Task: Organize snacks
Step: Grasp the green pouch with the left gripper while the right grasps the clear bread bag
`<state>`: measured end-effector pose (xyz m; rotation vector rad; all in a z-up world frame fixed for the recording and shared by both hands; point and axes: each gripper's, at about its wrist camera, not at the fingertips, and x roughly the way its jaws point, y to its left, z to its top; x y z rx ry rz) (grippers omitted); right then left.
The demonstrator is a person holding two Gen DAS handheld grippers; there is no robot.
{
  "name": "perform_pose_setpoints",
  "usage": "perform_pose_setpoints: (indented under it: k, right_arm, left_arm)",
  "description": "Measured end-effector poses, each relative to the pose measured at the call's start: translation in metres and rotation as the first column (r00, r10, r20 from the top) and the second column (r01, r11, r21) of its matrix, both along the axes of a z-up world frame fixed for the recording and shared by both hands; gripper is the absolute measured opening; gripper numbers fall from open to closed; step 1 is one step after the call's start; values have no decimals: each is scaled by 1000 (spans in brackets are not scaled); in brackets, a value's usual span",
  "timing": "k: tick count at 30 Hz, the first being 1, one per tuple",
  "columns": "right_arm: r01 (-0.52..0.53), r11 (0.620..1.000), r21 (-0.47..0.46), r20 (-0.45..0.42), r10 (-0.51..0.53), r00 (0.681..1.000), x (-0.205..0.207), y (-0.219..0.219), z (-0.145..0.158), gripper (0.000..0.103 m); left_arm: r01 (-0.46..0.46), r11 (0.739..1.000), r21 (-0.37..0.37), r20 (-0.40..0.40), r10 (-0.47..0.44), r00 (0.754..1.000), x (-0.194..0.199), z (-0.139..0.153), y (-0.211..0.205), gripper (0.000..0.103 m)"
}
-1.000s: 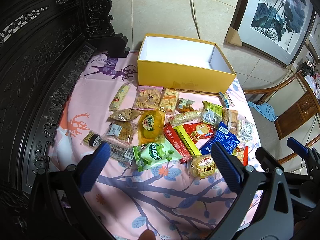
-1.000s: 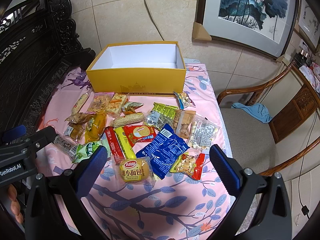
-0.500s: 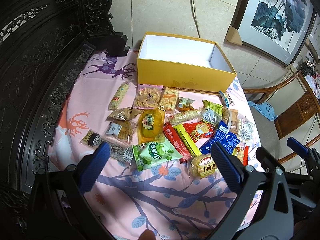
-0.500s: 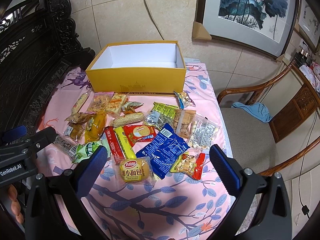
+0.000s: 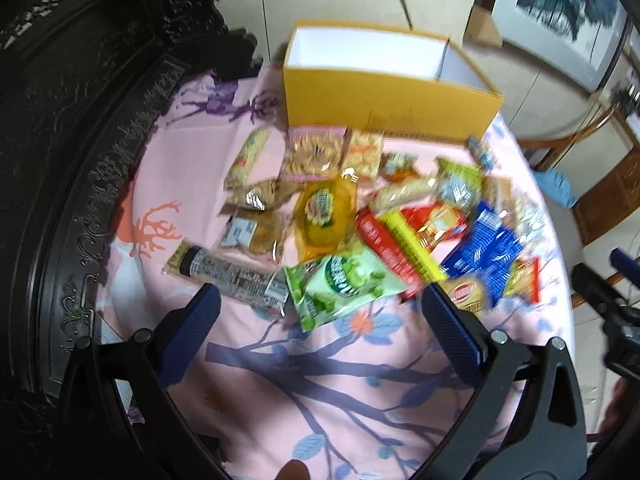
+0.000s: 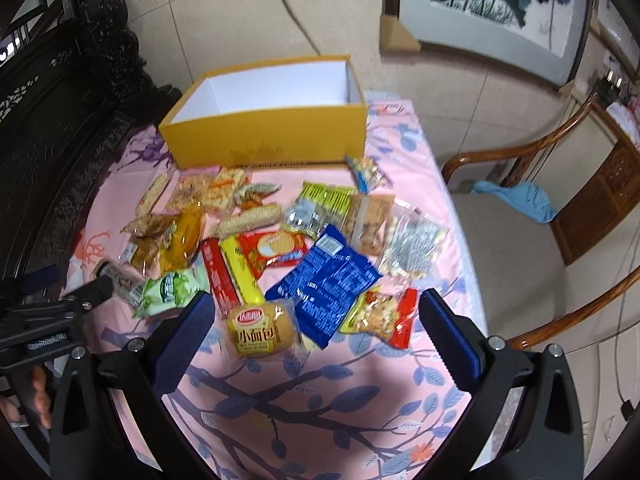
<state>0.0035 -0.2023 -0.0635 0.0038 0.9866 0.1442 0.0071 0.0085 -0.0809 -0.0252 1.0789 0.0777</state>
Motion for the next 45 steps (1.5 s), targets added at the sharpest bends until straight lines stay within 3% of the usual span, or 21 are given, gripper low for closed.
perform_pose_setpoints:
  k: [8, 13, 18, 21, 23, 24, 25, 28, 33, 36, 39, 41, 43, 45]
  right_arm:
    - [-171, 985, -20, -126, 168, 978, 9, 45, -73, 102]
    - [-177, 981, -78, -218, 156, 963, 23, 57, -114, 102]
    - [-157, 986, -61, -245, 138, 960, 34, 64, -135, 102]
    - [-172, 982, -84, -218, 150, 964, 38, 72, -138, 102]
    - [-199, 978, -55, -191, 186, 964, 40, 73, -138, 72]
    - [-216, 976, 2, -186, 212, 959, 40, 72, -136, 67]
    - [-220, 975, 0, -189, 216, 958, 41, 72, -136, 63]
    - [-217, 976, 9, -198, 215, 956, 38, 66, -131, 61]
    - [-179, 983, 46, -196, 184, 963, 36, 40, -116, 57]
    - [-169, 985, 46, -189, 175, 966, 36, 31, -110, 56]
    - [-165, 985, 56, -185, 172, 968, 33, 28, -107, 55]
    - [-172, 983, 63, -184, 181, 966, 32, 29, -107, 55]
    - [-173, 982, 72, -186, 184, 965, 33, 31, -108, 53]
    - [-169, 983, 77, -185, 181, 966, 32, 32, -108, 52]
  left_arm:
    - [-40, 998, 49, -47, 42, 998, 10, -64, 19, 101]
    - [5, 998, 55, -54, -2, 999, 19, -78, 18, 101]
    - [38, 998, 51, -56, -35, 998, 26, -82, 9, 101]
    - [57, 998, 37, -49, -55, 997, 31, -85, 4, 101]
    - [81, 996, 46, -46, -79, 996, 33, -88, 0, 101]
    - [86, 995, 44, -44, -84, 996, 33, -89, -1, 101]
    - [87, 996, 31, -39, -85, 996, 33, -90, 0, 101]
    - [108, 994, 1, -60, -107, 992, 35, -92, -1, 101]
    - [234, 970, -58, -69, -238, 969, 27, -81, -2, 101]
    - [254, 966, 47, -97, -249, 964, 32, -91, -4, 101]
    - [271, 957, 105, -139, -256, 957, 43, -113, -10, 101]
    - [312, 937, 155, -157, -288, 945, 47, -127, -19, 101]
    - [327, 934, 141, -130, -310, 942, 46, -126, -21, 90]
    - [310, 949, 52, -128, -301, 945, 49, -125, -16, 67]
